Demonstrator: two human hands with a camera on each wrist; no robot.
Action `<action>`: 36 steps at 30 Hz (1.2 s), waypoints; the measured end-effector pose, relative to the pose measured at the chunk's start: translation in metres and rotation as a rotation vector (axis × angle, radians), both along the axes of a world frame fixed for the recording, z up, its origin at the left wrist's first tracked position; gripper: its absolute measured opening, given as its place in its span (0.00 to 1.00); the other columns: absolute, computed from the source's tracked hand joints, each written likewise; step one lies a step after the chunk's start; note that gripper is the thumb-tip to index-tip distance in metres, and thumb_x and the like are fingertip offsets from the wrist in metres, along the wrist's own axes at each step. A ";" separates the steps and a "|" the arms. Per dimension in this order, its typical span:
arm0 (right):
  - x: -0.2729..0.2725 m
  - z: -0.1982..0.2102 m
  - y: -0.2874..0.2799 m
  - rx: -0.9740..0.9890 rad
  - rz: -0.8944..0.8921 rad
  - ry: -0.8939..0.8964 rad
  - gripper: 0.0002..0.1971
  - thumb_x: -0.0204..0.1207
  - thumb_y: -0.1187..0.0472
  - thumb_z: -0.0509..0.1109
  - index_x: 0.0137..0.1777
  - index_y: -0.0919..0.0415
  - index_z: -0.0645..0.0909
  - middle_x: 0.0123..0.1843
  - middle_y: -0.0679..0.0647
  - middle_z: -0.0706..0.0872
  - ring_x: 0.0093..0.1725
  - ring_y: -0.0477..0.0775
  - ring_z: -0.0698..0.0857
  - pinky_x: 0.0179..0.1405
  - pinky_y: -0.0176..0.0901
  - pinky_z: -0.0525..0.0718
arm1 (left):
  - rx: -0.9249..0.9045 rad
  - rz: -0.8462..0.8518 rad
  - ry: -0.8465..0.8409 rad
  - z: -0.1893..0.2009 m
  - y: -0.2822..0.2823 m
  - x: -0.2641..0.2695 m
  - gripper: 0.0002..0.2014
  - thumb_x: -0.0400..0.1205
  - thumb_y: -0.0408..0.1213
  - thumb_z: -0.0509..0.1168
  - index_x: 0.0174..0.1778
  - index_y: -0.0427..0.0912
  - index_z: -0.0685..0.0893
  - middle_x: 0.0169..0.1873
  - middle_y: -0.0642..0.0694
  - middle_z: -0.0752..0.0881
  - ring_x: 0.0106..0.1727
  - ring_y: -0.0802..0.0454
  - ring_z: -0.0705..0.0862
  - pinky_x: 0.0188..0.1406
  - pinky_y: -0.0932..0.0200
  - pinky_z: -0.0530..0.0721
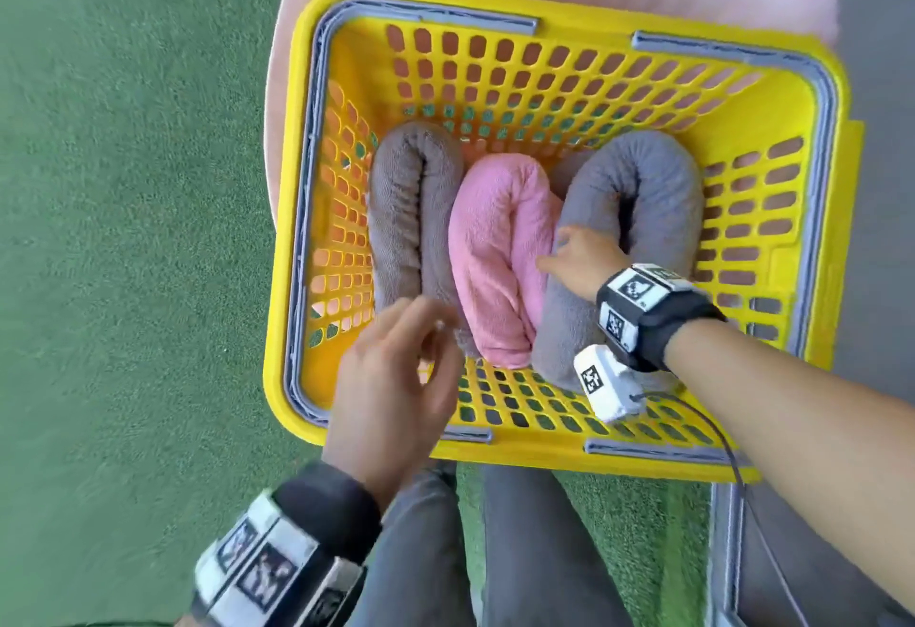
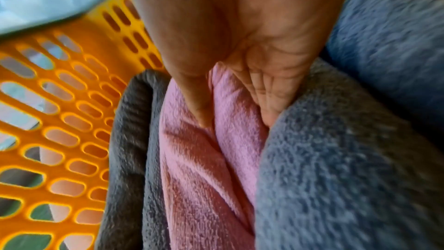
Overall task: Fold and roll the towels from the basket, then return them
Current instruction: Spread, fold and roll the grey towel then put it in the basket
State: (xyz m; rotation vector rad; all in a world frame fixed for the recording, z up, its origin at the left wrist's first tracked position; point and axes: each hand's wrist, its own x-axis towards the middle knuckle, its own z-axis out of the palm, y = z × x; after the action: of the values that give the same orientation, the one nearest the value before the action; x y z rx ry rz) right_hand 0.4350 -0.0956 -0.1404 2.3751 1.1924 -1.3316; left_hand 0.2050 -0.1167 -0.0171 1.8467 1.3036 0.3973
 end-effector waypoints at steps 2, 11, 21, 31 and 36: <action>-0.010 -0.016 0.009 -0.079 0.025 -0.012 0.28 0.75 0.46 0.71 0.64 0.69 0.78 0.65 0.68 0.82 0.65 0.66 0.80 0.58 0.47 0.76 | -0.179 0.044 0.234 -0.036 0.038 0.040 0.08 0.79 0.40 0.61 0.46 0.43 0.84 0.38 0.46 0.85 0.40 0.48 0.82 0.38 0.53 0.78; -0.013 -0.069 0.018 -0.215 -0.018 -0.074 0.44 0.68 0.44 0.77 0.76 0.68 0.65 0.74 0.64 0.75 0.71 0.64 0.77 0.65 0.48 0.77 | -0.888 -0.014 0.525 -0.160 0.080 0.108 0.29 0.80 0.47 0.68 0.70 0.29 0.76 0.69 0.36 0.79 0.70 0.41 0.77 0.63 0.55 0.75; 0.004 -0.029 -0.014 0.201 -0.340 0.256 0.34 0.65 0.54 0.80 0.71 0.61 0.73 0.66 0.53 0.81 0.66 0.55 0.79 0.67 0.42 0.73 | -0.758 0.409 0.316 -0.151 0.073 0.074 0.30 0.63 0.48 0.76 0.59 0.38 0.85 0.54 0.41 0.88 0.54 0.44 0.86 0.44 0.59 0.80; 0.005 0.039 -0.033 0.613 -0.620 0.528 0.30 0.54 0.51 0.85 0.57 0.48 0.79 0.62 0.57 0.86 0.64 0.59 0.83 0.67 0.66 0.77 | -0.320 0.288 0.054 -0.033 0.077 0.075 0.17 0.75 0.43 0.68 0.54 0.41 0.72 0.43 0.44 0.81 0.46 0.42 0.80 0.42 0.52 0.76; 0.020 0.104 -0.024 0.787 -0.629 0.388 0.25 0.68 0.58 0.79 0.64 0.56 0.75 0.57 0.46 0.85 0.58 0.37 0.83 0.66 0.42 0.79 | -0.213 0.300 -0.093 0.004 0.065 0.098 0.13 0.79 0.41 0.65 0.53 0.41 0.68 0.34 0.54 0.75 0.43 0.43 0.76 0.38 0.55 0.68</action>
State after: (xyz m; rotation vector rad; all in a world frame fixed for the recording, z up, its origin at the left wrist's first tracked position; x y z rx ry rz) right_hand 0.4545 -0.1197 -0.0368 3.3695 1.2866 -1.8166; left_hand 0.3028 -0.0517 -0.0134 1.4440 1.5013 0.4767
